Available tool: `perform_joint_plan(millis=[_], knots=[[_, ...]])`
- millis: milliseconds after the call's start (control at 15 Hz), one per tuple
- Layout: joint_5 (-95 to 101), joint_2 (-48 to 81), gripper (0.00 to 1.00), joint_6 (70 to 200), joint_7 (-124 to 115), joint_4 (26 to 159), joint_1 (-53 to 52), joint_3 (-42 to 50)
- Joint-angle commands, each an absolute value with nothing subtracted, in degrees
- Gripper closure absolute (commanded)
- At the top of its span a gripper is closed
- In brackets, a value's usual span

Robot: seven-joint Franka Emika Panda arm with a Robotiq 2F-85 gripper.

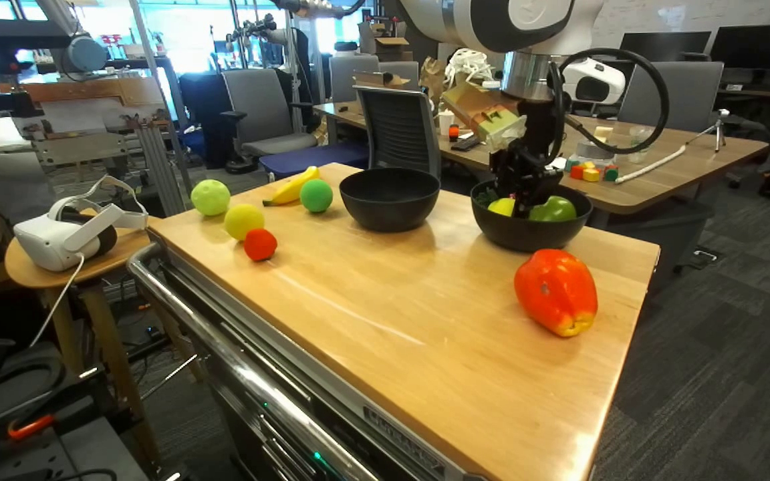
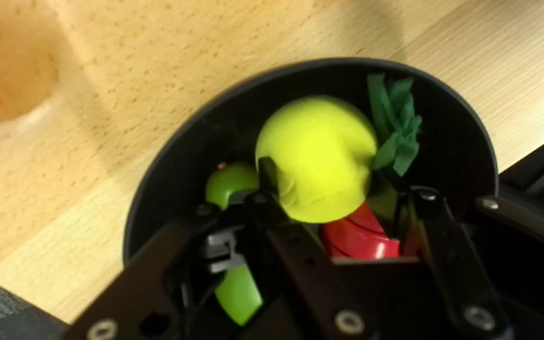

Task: Pick the objects in the bowls and put them on the counter

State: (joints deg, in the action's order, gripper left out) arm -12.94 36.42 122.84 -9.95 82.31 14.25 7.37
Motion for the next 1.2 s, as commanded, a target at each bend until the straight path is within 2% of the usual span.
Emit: perform_joint_plan(millis=[0,667,1133], knots=[[-13.3,35.0,0.79,121.8,-11.5,80.4,14.3,7.5],[-6.1,19.5,0.8,125.6,-21.7,89.6,9.5,10.8],[-0.4,7.1,0.8,127.1,-26.7,107.0,7.6,11.3]])
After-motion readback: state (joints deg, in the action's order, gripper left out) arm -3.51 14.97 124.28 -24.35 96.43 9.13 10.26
